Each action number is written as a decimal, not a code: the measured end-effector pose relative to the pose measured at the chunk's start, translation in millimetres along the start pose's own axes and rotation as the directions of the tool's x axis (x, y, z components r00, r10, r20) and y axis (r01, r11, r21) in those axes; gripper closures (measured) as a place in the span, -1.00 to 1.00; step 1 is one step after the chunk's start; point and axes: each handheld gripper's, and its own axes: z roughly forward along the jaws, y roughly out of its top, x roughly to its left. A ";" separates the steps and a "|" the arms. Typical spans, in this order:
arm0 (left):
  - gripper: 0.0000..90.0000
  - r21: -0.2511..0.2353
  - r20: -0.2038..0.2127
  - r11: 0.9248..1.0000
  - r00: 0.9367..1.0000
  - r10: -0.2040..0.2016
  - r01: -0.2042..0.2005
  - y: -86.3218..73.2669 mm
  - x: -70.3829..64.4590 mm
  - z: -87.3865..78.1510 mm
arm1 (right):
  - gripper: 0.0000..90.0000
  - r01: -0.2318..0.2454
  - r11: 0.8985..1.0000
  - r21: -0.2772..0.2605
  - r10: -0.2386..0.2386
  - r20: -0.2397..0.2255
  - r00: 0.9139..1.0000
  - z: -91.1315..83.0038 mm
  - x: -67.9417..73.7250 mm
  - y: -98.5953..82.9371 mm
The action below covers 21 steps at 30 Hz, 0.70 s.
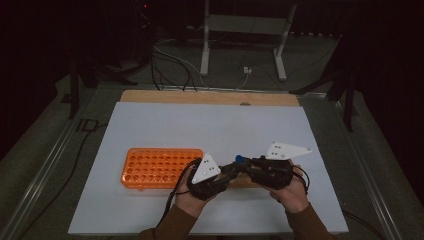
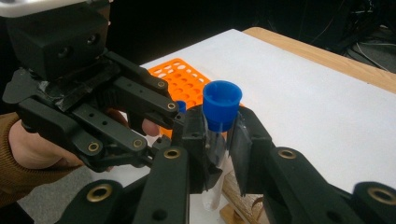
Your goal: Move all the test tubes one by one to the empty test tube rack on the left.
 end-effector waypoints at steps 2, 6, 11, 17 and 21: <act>0.74 -0.001 -0.005 1.000 1.000 0.003 -0.003 0.1 -0.2 -0.7 | 0.69 -0.004 1.000 -0.003 0.004 -0.008 1.000 -0.4 -0.8 -0.5; 0.73 -0.007 -0.023 1.000 1.000 -0.009 0.009 -1.4 3.2 -4.6 | 0.31 -0.004 0.999 -0.042 0.004 -0.018 1.000 -5.2 -3.4 -0.7; 0.73 -0.012 -0.056 1.000 0.998 -0.019 0.019 -5.2 13.1 -15.8 | -0.11 -0.030 0.997 -0.072 0.030 -0.001 1.000 -11.9 -12.4 -4.5; 0.73 -0.047 -0.069 0.998 0.997 -0.038 0.035 -8.3 23.7 -34.1 | -0.45 -0.055 0.996 -0.075 0.060 0.072 0.996 -16.6 -25.5 -17.1; 0.74 -0.054 -0.079 0.998 0.996 -0.037 0.033 -11.2 28.6 -44.8 | -0.59 -0.068 0.995 -0.079 0.077 0.110 0.991 -20.1 -33.6 -25.1</act>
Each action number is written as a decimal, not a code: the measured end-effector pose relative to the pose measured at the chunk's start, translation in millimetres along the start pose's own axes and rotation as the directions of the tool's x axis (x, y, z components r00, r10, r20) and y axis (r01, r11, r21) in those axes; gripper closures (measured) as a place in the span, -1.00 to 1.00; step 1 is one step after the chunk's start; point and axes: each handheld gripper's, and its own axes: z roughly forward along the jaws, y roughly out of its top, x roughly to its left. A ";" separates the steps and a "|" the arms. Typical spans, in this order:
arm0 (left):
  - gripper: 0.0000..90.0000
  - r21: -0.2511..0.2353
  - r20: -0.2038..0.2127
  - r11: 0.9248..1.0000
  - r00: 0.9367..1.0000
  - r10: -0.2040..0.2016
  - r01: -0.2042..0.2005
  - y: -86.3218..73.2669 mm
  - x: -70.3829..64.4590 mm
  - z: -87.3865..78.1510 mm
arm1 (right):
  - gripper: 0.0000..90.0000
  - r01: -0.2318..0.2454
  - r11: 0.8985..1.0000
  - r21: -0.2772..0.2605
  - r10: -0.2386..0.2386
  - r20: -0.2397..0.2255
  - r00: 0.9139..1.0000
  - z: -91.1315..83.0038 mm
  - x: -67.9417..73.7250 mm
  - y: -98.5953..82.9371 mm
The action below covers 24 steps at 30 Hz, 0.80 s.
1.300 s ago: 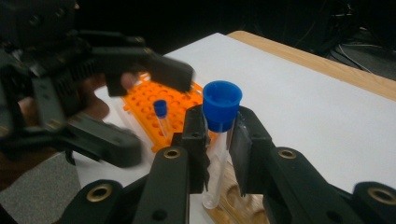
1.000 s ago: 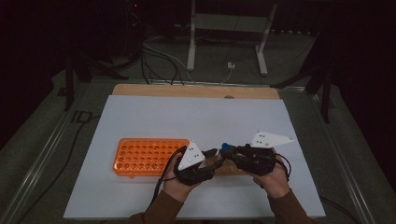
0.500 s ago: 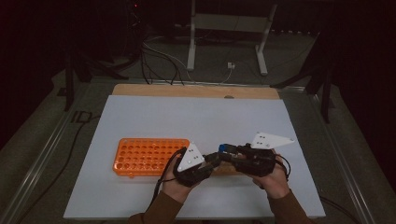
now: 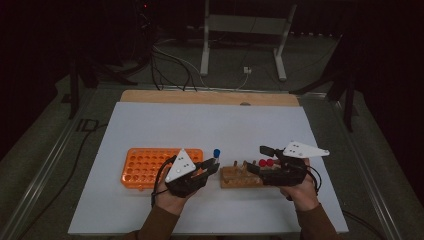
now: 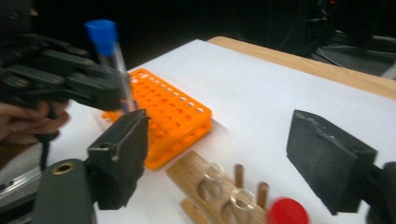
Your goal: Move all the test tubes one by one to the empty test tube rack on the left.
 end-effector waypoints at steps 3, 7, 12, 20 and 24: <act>0.74 -0.001 -0.007 1.000 1.000 -0.002 0.002 -3.1 4.7 -6.9 | -0.67 -0.015 1.000 -0.008 0.015 0.016 1.000 -3.1 -4.1 -2.1; 0.74 -0.012 -0.003 1.000 1.000 -0.007 0.007 -6.9 9.1 -16.0 | -0.80 -0.013 1.000 -0.011 0.013 0.052 0.999 -7.4 -7.2 -2.8; 0.73 -0.027 -0.003 1.000 1.000 -0.014 0.014 -10.2 15.5 -26.8 | -0.95 -0.020 1.000 -0.019 0.022 0.091 0.996 -11.8 -11.2 -4.6; 0.73 -0.037 -0.050 0.999 0.998 -0.031 0.030 -22.5 28.9 -35.4 | -0.99 -0.033 0.999 -0.039 0.037 0.105 0.994 -20.3 -15.4 -8.1; 0.73 -0.041 -0.058 0.999 0.998 -0.036 0.034 -27.4 32.5 -36.9 | -0.99 -0.047 0.998 -0.049 0.052 0.112 0.992 -22.8 -17.2 -9.6</act>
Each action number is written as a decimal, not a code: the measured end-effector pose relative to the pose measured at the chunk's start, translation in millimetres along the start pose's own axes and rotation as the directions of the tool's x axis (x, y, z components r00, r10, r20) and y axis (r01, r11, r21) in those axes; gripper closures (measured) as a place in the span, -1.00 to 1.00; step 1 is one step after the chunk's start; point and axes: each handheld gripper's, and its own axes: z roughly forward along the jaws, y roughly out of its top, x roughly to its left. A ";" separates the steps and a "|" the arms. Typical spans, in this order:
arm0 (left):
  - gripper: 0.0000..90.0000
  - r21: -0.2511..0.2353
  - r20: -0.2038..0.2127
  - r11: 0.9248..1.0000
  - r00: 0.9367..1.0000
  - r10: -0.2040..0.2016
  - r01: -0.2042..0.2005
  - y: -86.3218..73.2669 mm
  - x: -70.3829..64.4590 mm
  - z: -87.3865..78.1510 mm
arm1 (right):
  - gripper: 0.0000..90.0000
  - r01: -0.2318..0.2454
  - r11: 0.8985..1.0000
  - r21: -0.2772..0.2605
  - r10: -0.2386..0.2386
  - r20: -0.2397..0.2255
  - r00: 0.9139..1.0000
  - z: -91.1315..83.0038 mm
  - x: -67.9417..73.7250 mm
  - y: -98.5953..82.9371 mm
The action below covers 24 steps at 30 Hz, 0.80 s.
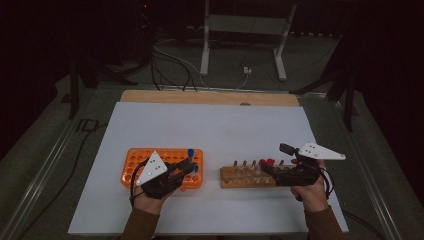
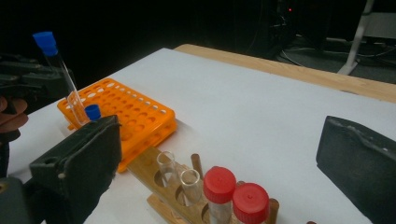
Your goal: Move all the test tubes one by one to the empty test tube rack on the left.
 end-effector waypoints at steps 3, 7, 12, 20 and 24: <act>0.73 -0.006 -0.003 1.000 1.000 0.000 0.000 -1.6 1.7 -1.2 | -0.99 -0.001 1.000 -0.003 0.001 0.003 1.000 -1.5 -1.2 -0.6; 0.73 0.014 -0.022 1.000 1.000 0.011 -0.011 -5.8 2.5 1.1 | -0.99 -0.006 1.000 -0.006 0.006 0.008 1.000 -3.3 -2.5 -0.8; 0.73 0.025 -0.042 1.000 0.999 0.017 -0.016 -10.9 3.4 4.2 | -0.99 -0.010 1.000 -0.012 0.010 0.010 1.000 -5.3 -3.6 -1.0; 0.73 0.067 -0.074 0.998 0.997 0.022 -0.017 -24.0 6.8 10.5 | -0.99 -0.013 1.000 -0.016 0.013 0.010 1.000 -6.5 -4.1 -1.6; 0.73 0.093 -0.090 0.995 0.996 0.025 -0.017 -30.2 7.9 13.7 | -0.99 -0.011 1.000 -0.015 0.011 0.007 1.000 -6.0 -4.0 -2.3</act>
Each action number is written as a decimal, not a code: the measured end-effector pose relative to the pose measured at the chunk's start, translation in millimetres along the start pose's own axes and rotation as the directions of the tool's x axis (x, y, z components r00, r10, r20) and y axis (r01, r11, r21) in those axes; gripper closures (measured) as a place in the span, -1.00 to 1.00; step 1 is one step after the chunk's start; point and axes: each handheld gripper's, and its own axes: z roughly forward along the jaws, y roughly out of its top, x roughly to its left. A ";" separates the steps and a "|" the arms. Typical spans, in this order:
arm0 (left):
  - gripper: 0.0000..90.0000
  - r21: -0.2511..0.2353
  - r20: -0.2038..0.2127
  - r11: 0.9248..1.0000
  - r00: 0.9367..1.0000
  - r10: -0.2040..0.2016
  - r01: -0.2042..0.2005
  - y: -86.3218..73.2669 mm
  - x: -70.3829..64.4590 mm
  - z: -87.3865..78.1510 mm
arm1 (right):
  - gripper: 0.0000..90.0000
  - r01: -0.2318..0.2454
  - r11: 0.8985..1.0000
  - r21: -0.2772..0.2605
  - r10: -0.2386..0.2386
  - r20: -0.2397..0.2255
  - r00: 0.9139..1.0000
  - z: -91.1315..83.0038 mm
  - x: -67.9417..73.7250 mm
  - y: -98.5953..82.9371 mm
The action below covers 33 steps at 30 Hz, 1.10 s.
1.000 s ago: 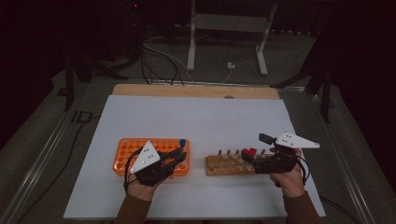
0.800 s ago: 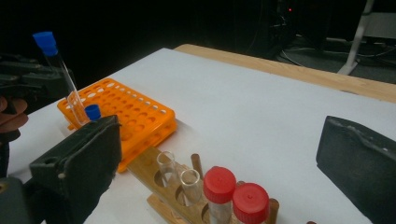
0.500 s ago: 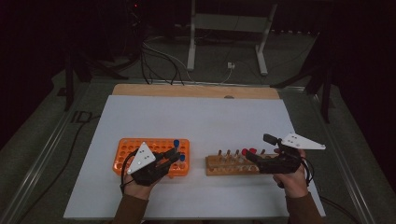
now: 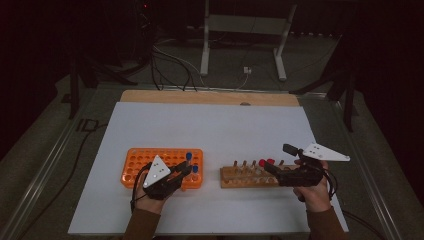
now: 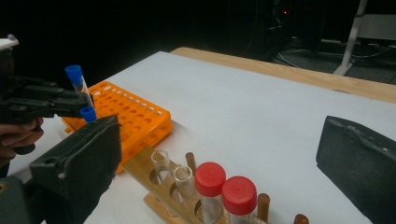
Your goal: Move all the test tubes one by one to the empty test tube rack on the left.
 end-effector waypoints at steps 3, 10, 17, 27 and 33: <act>0.73 0.030 -0.002 1.000 1.000 -0.003 0.003 -4.5 1.2 1.7 | -0.99 0.001 1.000 0.002 -0.001 0.001 1.000 -0.1 -0.3 -0.4; 0.73 0.114 0.006 0.993 1.000 0.004 -0.004 -12.3 1.1 6.5 | -0.99 0.004 1.000 0.004 -0.004 0.009 1.000 -2.2 -2.3 -2.0; 0.74 0.148 0.013 0.989 1.000 0.004 -0.006 -15.1 1.5 7.8 | -0.99 0.014 1.000 0.013 -0.015 0.020 1.000 -3.7 -3.4 -3.5; 0.74 0.204 0.007 0.978 1.000 0.030 -0.031 -18.7 -1.1 7.4 | -0.99 0.033 0.999 0.028 -0.034 0.042 0.999 -5.3 -4.4 -5.0; 0.74 0.211 0.001 0.976 0.999 0.045 -0.044 -17.9 -3.7 7.9 | -0.99 0.044 0.998 0.042 -0.046 0.051 0.998 -3.8 -5.0 -6.5</act>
